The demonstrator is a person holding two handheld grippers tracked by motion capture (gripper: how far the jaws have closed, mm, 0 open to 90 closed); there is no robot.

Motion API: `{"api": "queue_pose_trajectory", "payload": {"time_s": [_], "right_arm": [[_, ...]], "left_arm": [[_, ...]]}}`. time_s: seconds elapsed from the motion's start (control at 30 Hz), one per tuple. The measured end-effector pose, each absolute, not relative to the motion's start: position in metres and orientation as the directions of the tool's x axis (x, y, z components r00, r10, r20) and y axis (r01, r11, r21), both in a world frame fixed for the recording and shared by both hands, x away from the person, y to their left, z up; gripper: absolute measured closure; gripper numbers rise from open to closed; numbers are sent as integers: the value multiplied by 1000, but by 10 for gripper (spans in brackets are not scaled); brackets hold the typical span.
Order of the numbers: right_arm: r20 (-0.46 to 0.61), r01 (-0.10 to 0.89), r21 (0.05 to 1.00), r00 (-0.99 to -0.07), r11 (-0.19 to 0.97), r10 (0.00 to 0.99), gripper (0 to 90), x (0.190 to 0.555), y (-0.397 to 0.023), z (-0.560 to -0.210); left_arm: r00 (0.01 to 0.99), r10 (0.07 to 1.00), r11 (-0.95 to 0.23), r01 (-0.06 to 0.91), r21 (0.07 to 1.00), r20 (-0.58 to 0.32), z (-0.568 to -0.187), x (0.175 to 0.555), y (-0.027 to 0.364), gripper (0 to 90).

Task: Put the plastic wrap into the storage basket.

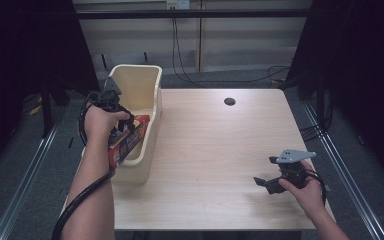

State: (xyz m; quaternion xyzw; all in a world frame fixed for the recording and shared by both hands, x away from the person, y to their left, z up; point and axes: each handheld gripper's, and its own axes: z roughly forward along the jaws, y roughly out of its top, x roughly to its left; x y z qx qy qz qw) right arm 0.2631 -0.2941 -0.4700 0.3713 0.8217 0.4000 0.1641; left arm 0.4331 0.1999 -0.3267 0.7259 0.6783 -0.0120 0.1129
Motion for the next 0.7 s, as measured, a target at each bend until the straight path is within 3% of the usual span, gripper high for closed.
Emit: {"api": "queue_pose_trajectory", "payload": {"time_s": [0.13, 0.17, 0.23, 0.7], "right_arm": [[31, 482, 778, -671, 404, 741, 23, 263, -294, -470], [30, 482, 778, -670, 404, 741, 23, 263, -294, -470], [30, 479, 778, -674, 406, 738, 23, 263, -294, -470], [28, 478, 778, -674, 407, 738, 24, 263, -294, -470]], "left_arm": [[68, 982, -39, 985, 166, -176, -324, 433, 199, 398], [65, 978, -23, 978, 209, -197, -317, 433, 199, 410], [67, 979, -29, 981, 194, -190, -311, 432, 198, 436], [92, 971, -35, 968, 250, -220, -281, 429, 189, 390]]}}
